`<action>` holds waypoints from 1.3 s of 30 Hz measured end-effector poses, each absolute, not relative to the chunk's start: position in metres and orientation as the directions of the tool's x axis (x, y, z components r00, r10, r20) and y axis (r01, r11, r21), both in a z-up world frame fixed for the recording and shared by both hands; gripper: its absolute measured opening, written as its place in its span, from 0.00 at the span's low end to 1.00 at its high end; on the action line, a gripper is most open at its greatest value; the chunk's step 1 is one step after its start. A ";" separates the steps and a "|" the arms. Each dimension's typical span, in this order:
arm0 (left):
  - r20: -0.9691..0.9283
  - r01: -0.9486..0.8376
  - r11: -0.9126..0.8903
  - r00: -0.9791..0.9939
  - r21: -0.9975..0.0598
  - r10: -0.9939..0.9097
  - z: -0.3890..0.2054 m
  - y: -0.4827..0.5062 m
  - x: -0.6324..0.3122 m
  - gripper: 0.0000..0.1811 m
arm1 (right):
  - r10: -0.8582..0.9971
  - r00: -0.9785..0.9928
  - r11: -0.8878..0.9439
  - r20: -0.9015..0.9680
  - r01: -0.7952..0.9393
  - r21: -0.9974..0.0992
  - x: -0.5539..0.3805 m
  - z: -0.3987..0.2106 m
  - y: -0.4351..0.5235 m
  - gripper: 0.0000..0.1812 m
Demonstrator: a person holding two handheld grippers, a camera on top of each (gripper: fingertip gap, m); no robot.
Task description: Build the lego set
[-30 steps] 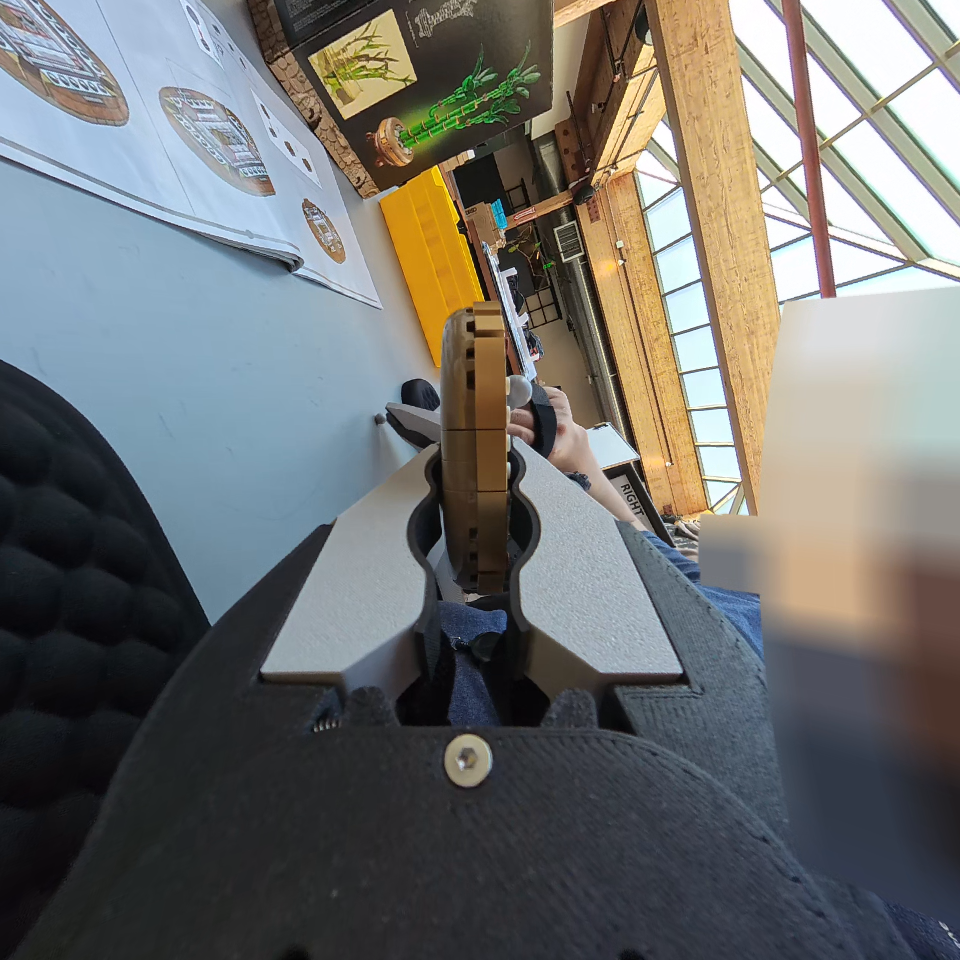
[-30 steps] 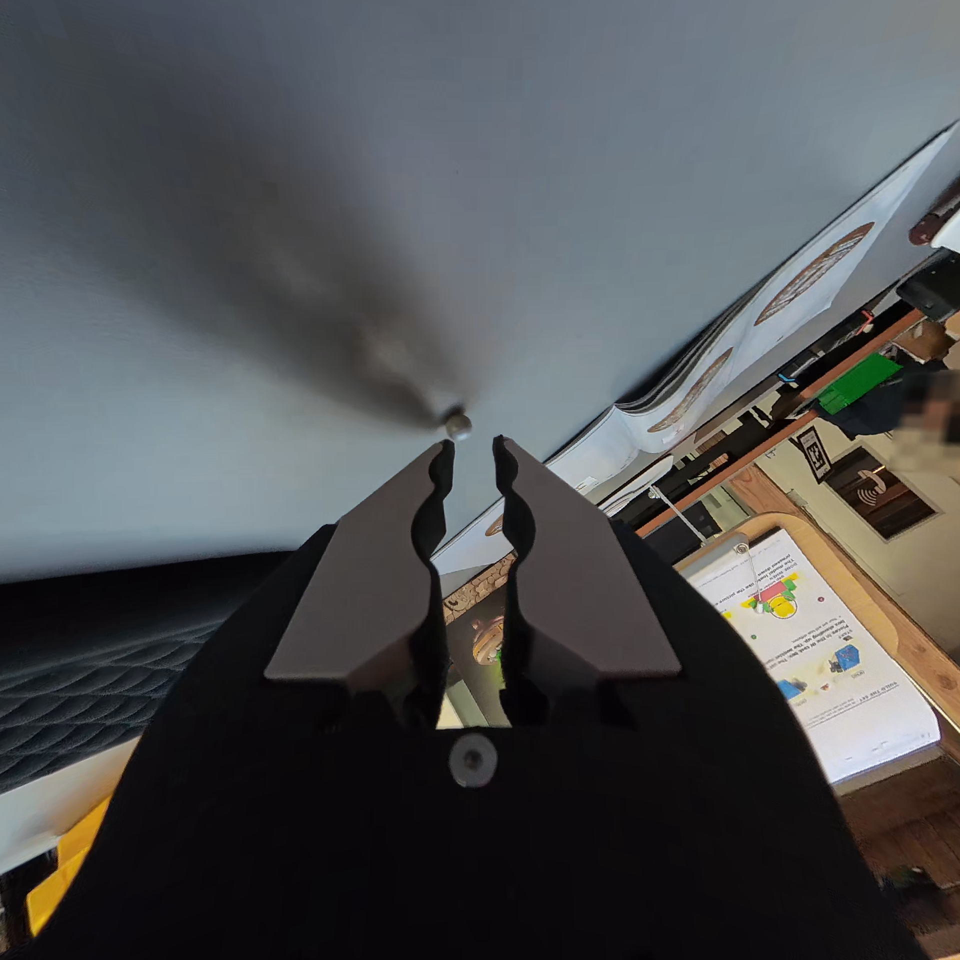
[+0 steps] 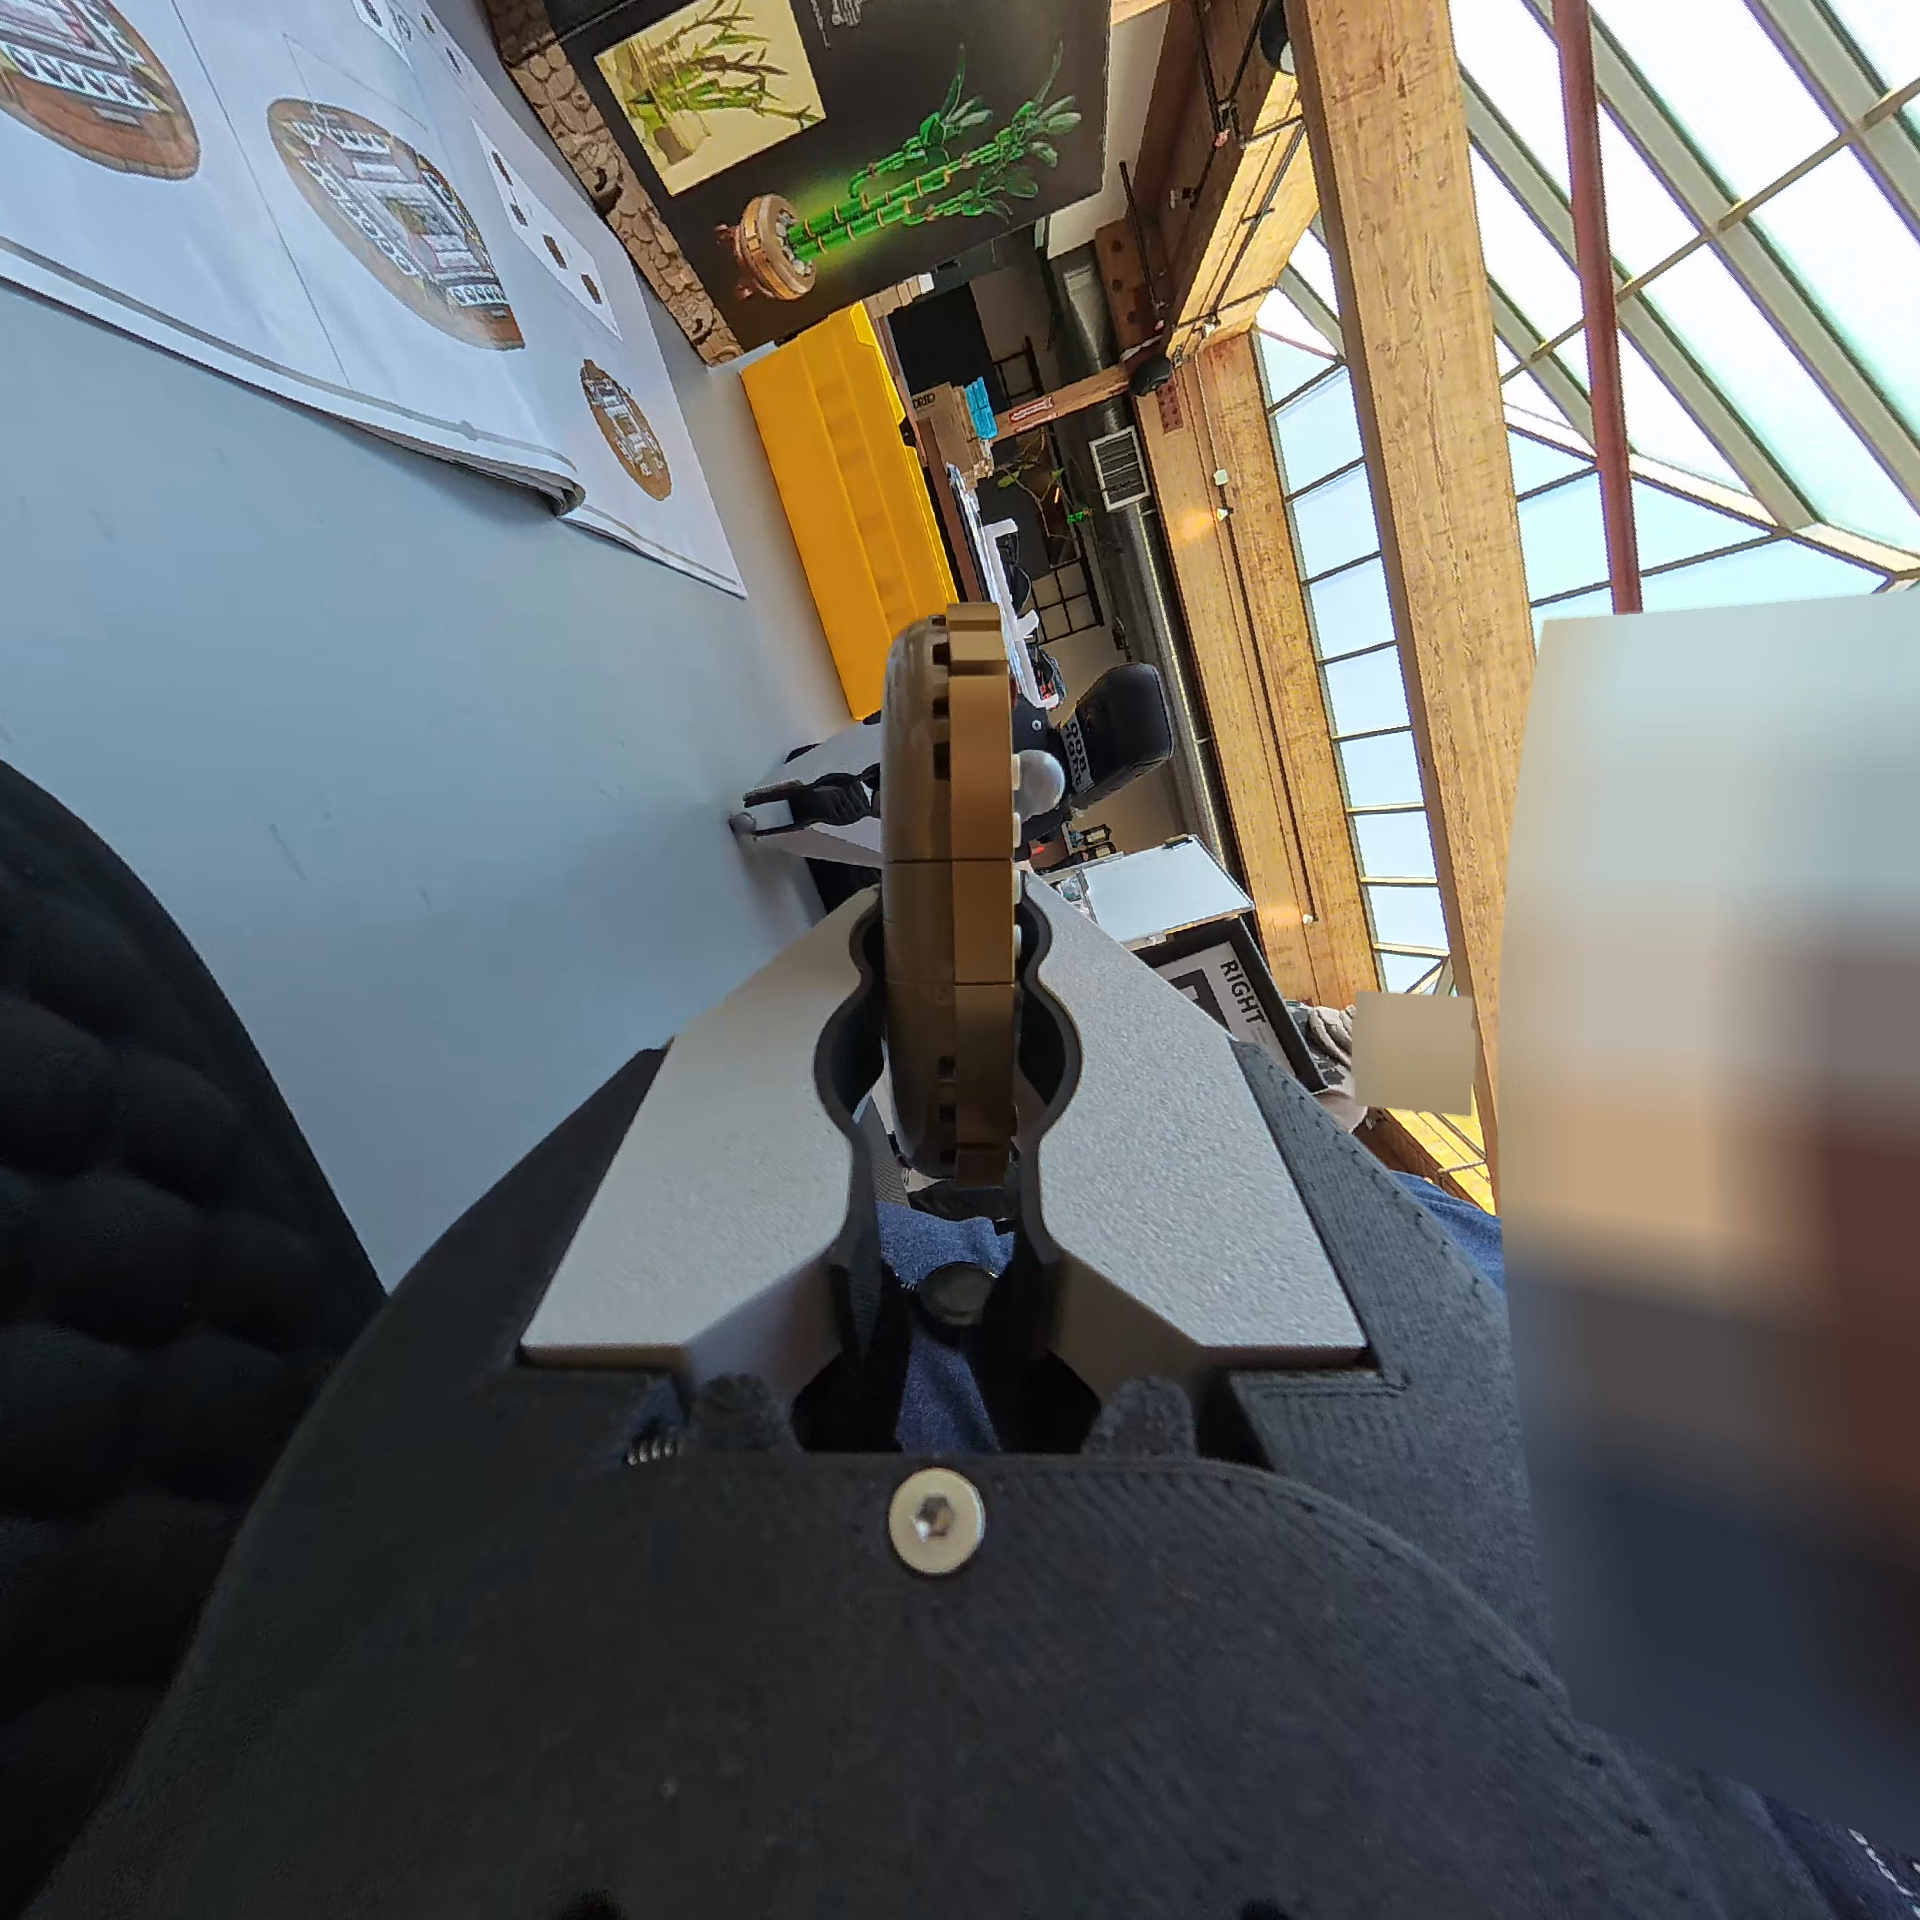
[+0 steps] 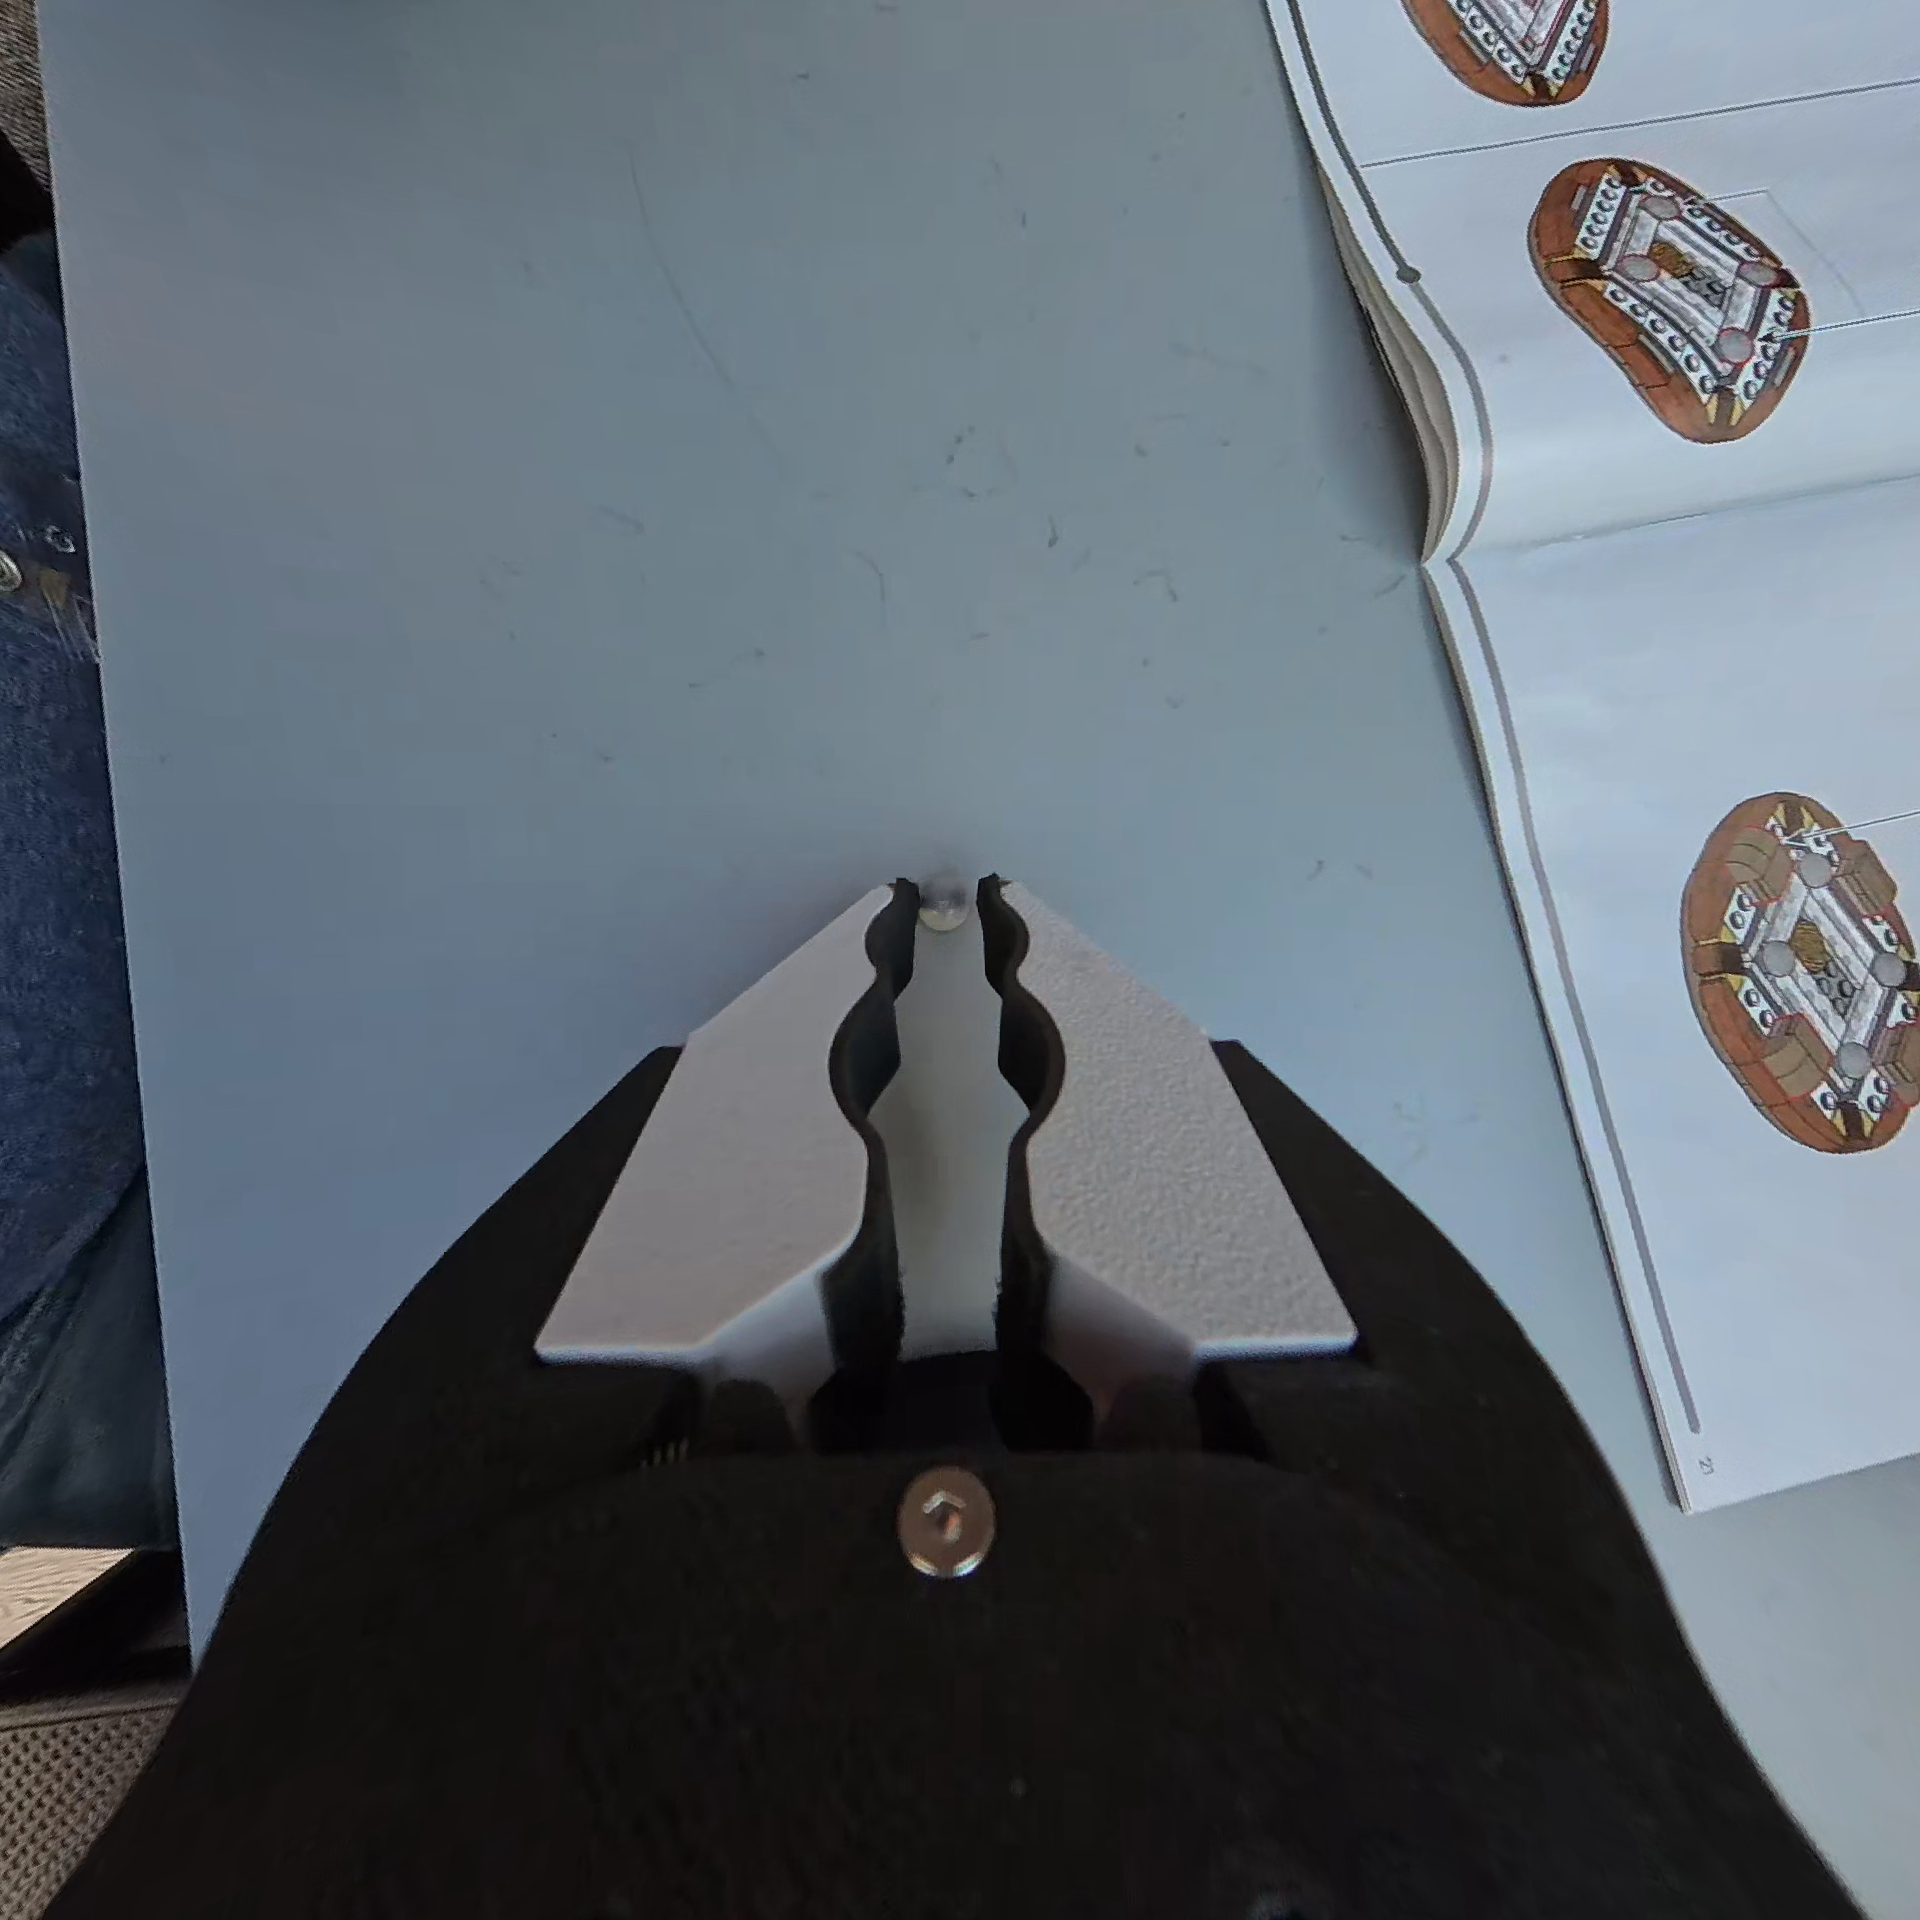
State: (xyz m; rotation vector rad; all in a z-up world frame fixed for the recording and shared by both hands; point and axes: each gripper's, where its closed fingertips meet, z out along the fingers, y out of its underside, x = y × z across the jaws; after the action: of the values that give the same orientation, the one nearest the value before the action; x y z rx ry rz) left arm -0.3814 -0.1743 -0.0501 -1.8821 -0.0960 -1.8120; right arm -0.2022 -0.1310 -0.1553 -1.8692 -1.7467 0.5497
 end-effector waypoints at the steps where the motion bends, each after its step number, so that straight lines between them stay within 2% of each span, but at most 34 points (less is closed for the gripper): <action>1: 0.948 0.397 -0.862 0.102 -0.316 -0.301 -0.050 -0.174 -0.381 0.11 | 0.995 0.085 -0.035 0.051 0.786 -0.618 -0.202 -0.156 -0.132 0.07; 5: 0.948 0.392 -0.864 0.101 -0.316 -0.301 -0.050 -0.173 -0.379 0.11 | 0.995 0.076 -0.022 0.068 0.810 -0.586 -0.200 -0.161 -0.131 0.07; 39: 0.954 0.378 -0.875 0.099 -0.300 -0.284 -0.056 -0.177 -0.375 0.11 | 0.993 0.055 0.011 0.102 0.835 -0.551 -0.194 -0.160 -0.129 0.06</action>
State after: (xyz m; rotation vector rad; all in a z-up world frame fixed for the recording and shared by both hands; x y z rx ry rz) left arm -0.3754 -0.1770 -0.0564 -1.9057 -0.0918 -1.8275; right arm -0.1944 -0.1294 -0.1599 -1.8693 -1.8248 0.4454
